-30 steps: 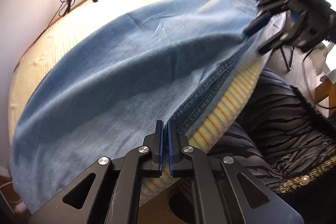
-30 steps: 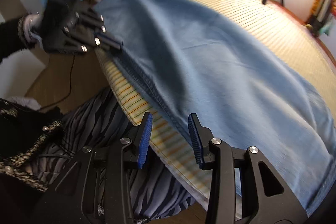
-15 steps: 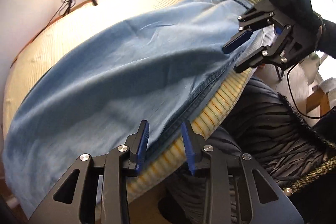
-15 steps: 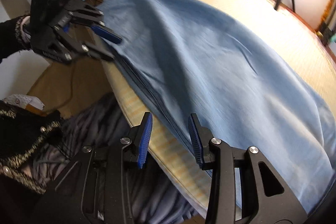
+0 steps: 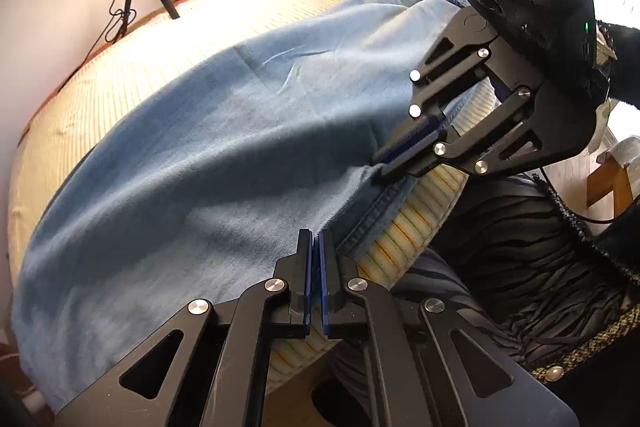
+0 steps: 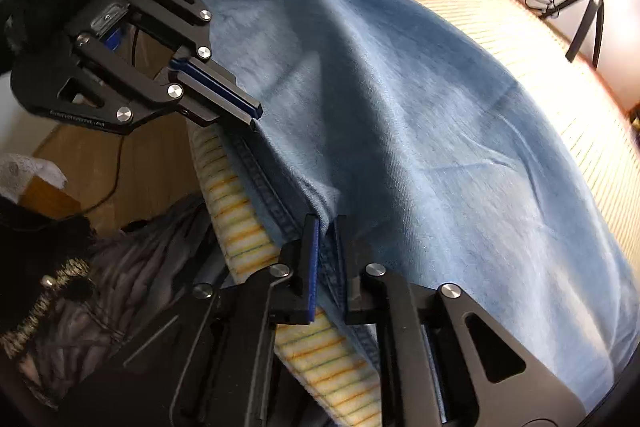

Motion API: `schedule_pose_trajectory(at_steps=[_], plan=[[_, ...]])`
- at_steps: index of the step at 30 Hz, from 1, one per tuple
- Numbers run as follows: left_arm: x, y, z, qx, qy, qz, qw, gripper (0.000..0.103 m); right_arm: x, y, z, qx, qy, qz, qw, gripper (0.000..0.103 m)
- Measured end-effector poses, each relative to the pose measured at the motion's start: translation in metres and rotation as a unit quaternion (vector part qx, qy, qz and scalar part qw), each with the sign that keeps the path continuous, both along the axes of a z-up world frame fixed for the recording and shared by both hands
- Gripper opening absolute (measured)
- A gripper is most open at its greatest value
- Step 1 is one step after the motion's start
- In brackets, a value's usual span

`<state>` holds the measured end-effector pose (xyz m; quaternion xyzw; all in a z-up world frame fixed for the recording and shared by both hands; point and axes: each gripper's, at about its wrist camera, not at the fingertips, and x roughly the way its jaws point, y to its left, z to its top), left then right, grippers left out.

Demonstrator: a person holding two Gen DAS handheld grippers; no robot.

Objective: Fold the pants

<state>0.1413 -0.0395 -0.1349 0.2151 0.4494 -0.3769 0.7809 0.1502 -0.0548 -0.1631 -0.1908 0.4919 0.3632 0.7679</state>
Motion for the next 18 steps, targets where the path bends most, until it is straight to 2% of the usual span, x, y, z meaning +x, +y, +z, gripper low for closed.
schedule_pose_trajectory(at_steps=[2, 3, 5, 7, 10, 11, 12, 13, 14, 18], plan=[[-0.003, 0.003, 0.000, 0.000, 0.003, -0.005, 1.0000, 0.002, -0.003, 0.003, 0.004, 0.020, 0.019, 0.018, 0.999, 0.006], [-0.005, 0.004, -0.002, 0.002, 0.006, -0.005, 1.0000, 0.002, -0.005, 0.002, 0.004, 0.019, 0.014, 0.021, 1.000, 0.006], [-0.004, 0.005, -0.013, 0.003, 0.034, -0.003, 0.9994, 0.002, -0.004, -0.001, 0.000, 0.026, 0.031, 0.012, 0.999, 0.006], [-0.005, 0.003, -0.021, 0.013, 0.043, -0.002, 0.9990, 0.002, 0.000, -0.006, -0.004, 0.042, 0.053, 0.000, 0.998, 0.006], [-0.006, 0.006, -0.013, -0.006, 0.064, 0.005, 0.9979, 0.002, 0.000, -0.024, 0.014, 0.079, 0.061, -0.014, 0.995, 0.009], [-0.005, 0.007, -0.006, -0.012, 0.068, 0.010, 0.9976, 0.005, 0.000, -0.036, 0.026, 0.095, 0.059, -0.021, 0.994, 0.018], [-0.006, 0.007, 0.001, -0.017, 0.068, 0.013, 0.9975, 0.012, 0.002, -0.050, 0.037, 0.107, 0.050, -0.031, 0.993, 0.026], [-0.005, 0.007, 0.010, -0.026, 0.066, 0.016, 0.9974, 0.014, 0.003, -0.059, 0.046, 0.116, 0.042, -0.042, 0.992, 0.046], [-0.002, 0.007, 0.021, -0.039, 0.062, 0.024, 0.9971, 0.017, 0.010, -0.081, 0.058, 0.130, 0.026, -0.067, 0.989, 0.056], [0.023, -0.001, 0.048, -0.104, 0.059, 0.058, 0.9911, 0.018, 0.047, -0.163, 0.090, 0.148, -0.002, -0.163, 0.975, 0.056]])
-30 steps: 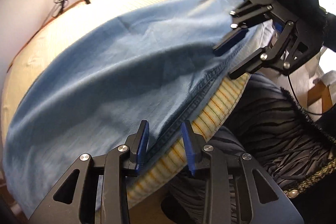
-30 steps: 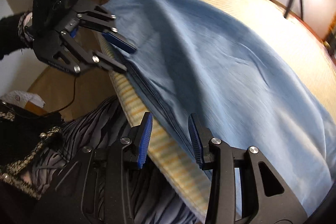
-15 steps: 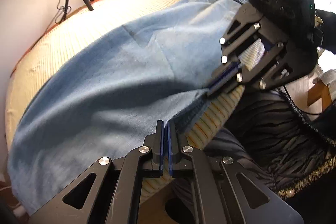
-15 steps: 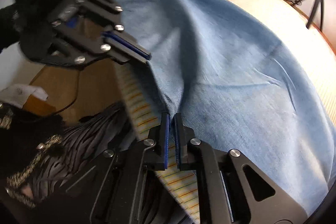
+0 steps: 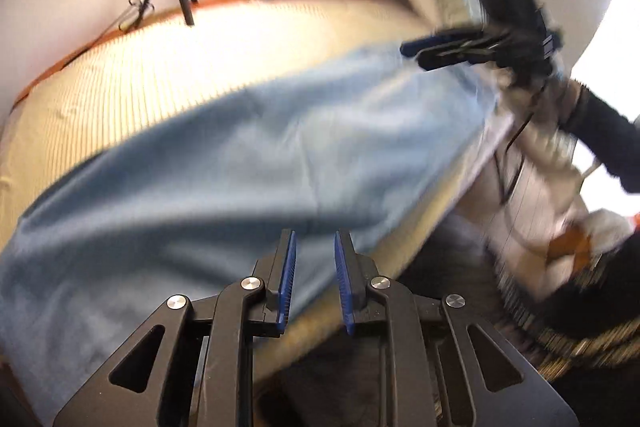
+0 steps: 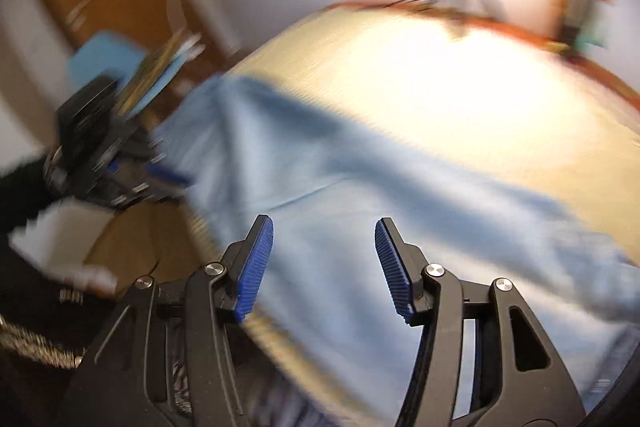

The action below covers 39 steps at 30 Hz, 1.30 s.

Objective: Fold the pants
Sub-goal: 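Open both tools and move them above the jeans, then grasp the jeans leg with the right tool, pull it flat, release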

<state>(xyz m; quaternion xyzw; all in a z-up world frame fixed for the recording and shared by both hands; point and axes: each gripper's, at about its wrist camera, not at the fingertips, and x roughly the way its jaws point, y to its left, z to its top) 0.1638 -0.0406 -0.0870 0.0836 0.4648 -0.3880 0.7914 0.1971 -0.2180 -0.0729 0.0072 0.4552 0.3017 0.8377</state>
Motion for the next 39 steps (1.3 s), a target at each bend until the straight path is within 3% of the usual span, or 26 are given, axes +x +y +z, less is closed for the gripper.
schedule_pose_trajectory(at_steps=[3, 8, 10, 18, 19, 21, 22, 23, 27, 31, 35, 39], plan=[[0.020, -0.023, 0.008, -0.008, -0.023, 0.012, 0.9996, 0.018, 0.032, -0.052, 0.005, -0.043, -0.013, -0.059, 0.997, 0.056], [0.050, -0.067, 0.007, -0.010, -0.041, 0.008, 0.9991, 0.019, 0.085, -0.116, -0.017, -0.058, 0.036, -0.107, 0.992, 0.056], [0.060, -0.083, 0.000, -0.011, -0.041, 0.003, 0.9991, 0.026, 0.095, -0.129, -0.028, -0.062, 0.046, -0.111, 0.991, 0.058], [0.093, -0.117, -0.014, -0.017, -0.025, 0.006, 0.9995, 0.027, 0.115, -0.138, -0.066, -0.062, 0.097, -0.096, 0.989, 0.062], [0.095, -0.119, -0.014, -0.017, -0.028, 0.007, 0.9994, 0.027, 0.113, -0.138, -0.069, -0.062, 0.099, -0.093, 0.989, 0.062], [0.102, -0.123, -0.010, -0.022, -0.031, 0.011, 0.9992, 0.027, 0.107, -0.134, -0.069, -0.068, 0.092, -0.082, 0.990, 0.045], [0.104, -0.124, -0.009, -0.024, -0.031, 0.012, 0.9992, 0.027, 0.103, -0.130, -0.069, -0.072, 0.089, -0.076, 0.991, 0.016], [0.107, -0.127, -0.007, -0.028, -0.033, 0.014, 0.9990, 0.027, 0.098, -0.127, -0.067, -0.082, 0.084, -0.073, 0.990, 0.011], [0.117, -0.137, -0.005, -0.033, -0.042, 0.014, 0.9985, 0.027, 0.063, -0.114, -0.046, -0.099, 0.034, -0.064, 0.992, 0.010], [0.122, -0.152, -0.010, -0.050, -0.024, 0.002, 0.9984, 0.027, 0.020, -0.094, -0.029, -0.146, -0.024, -0.049, 0.988, 0.010], [0.110, -0.171, -0.030, -0.035, 0.000, -0.041, 0.9985, 0.027, -0.007, -0.086, -0.049, -0.148, 0.003, -0.028, 0.989, 0.010], [0.088, -0.188, -0.055, 0.003, 0.024, -0.096, 0.9951, 0.027, -0.015, -0.099, -0.054, -0.108, 0.033, -0.034, 0.993, 0.021]])
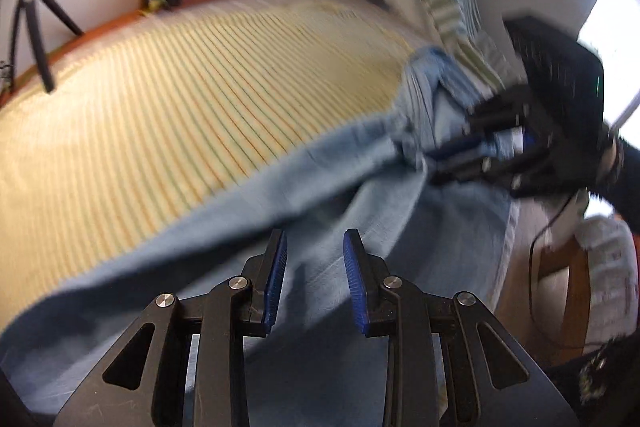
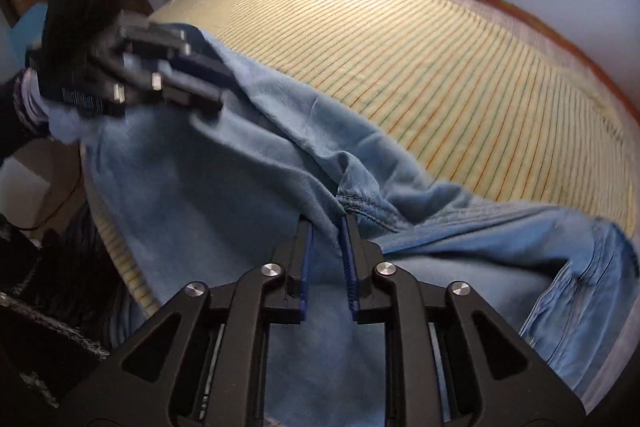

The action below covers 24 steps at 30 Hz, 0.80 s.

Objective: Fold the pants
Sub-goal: 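Grasp the jeans leg with the right tool, pull it flat, release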

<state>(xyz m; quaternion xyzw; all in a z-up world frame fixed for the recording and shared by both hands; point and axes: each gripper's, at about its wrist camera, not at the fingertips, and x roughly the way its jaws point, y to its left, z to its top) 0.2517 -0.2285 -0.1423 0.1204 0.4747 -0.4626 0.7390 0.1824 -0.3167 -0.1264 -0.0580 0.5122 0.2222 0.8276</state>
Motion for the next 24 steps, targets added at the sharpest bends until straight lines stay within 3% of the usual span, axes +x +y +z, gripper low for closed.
schedule_pose_trajectory(at_steps=[3, 7, 10, 14, 24], plan=[[-0.011, -0.006, -0.011, 0.014, -0.012, -0.011, 0.9998, 0.028, 0.000, -0.010, 0.014, 0.056, 0.015, 0.016, 0.998, 0.024], [-0.007, -0.004, -0.010, 0.001, 0.002, -0.002, 1.0000, 0.028, 0.010, -0.025, 0.042, 0.097, -0.019, -0.003, 0.995, 0.030], [-0.010, -0.003, -0.010, 0.000, -0.004, -0.002, 1.0000, 0.028, 0.024, -0.026, 0.046, 0.054, -0.033, -0.012, 0.998, 0.031], [-0.013, 0.000, -0.009, 0.000, -0.005, -0.002, 1.0000, 0.028, 0.042, -0.018, 0.028, 0.001, 0.006, 0.030, 1.000, 0.031], [-0.013, 0.000, -0.009, -0.001, -0.006, -0.008, 1.0000, 0.028, 0.055, 0.000, 0.001, -0.032, 0.024, 0.063, 0.997, 0.037]])
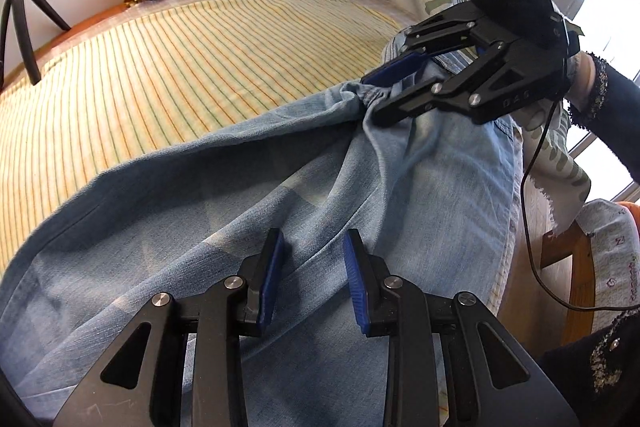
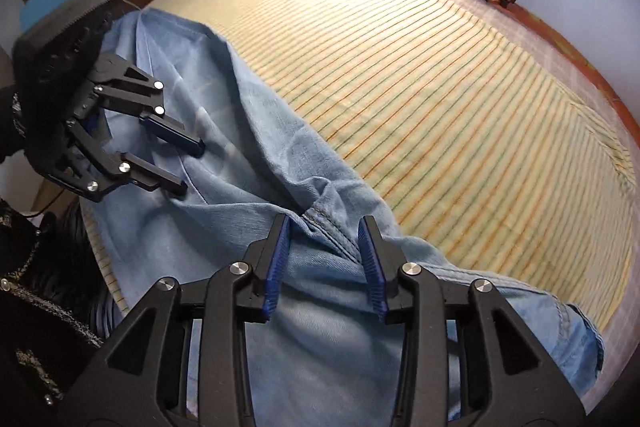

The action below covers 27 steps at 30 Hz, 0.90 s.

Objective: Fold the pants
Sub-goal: 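Grasp the jeans leg with the right tool, pull it flat, release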

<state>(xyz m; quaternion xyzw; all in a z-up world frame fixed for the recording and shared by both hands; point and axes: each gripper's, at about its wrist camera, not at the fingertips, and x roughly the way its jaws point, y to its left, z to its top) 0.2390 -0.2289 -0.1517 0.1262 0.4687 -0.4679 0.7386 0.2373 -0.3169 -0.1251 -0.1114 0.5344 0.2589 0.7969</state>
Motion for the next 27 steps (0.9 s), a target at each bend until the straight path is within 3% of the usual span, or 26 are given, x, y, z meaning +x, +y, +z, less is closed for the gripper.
schedule_pose_trajectory(at_steps=[5, 9, 11, 14, 19, 23, 27], plan=[[0.004, 0.013, 0.019, 0.009, -0.017, 0.016, 0.9997, 0.031, -0.005, 0.010, 0.000, -0.022, -0.018, 0.003, 1.000, 0.019], [0.004, 0.066, 0.059, -0.022, -0.055, 0.081, 0.9950, 0.031, -0.007, 0.002, 0.018, -0.016, -0.058, -0.022, 0.998, 0.015], [0.002, 0.090, 0.065, -0.018, -0.066, 0.105, 0.9921, 0.031, -0.004, -0.001, 0.027, -0.014, -0.078, -0.035, 0.996, 0.014], [0.001, 0.125, 0.057, 0.014, -0.078, 0.146, 0.9861, 0.031, 0.016, -0.007, 0.034, -0.034, -0.107, -0.065, 0.992, 0.012], [0.005, 0.173, 0.028, 0.037, -0.044, 0.219, 0.9740, 0.031, 0.059, -0.010, 0.017, -0.051, -0.100, -0.109, 0.988, 0.010], [0.003, 0.199, 0.017, 0.035, -0.025, 0.258, 0.9653, 0.031, 0.070, 0.000, -0.008, -0.096, -0.085, -0.103, 0.986, 0.009], [-0.006, 0.224, 0.018, 0.027, -0.018, 0.290, 0.9564, 0.031, 0.070, -0.005, -0.010, -0.086, -0.084, -0.118, 0.986, 0.009]])
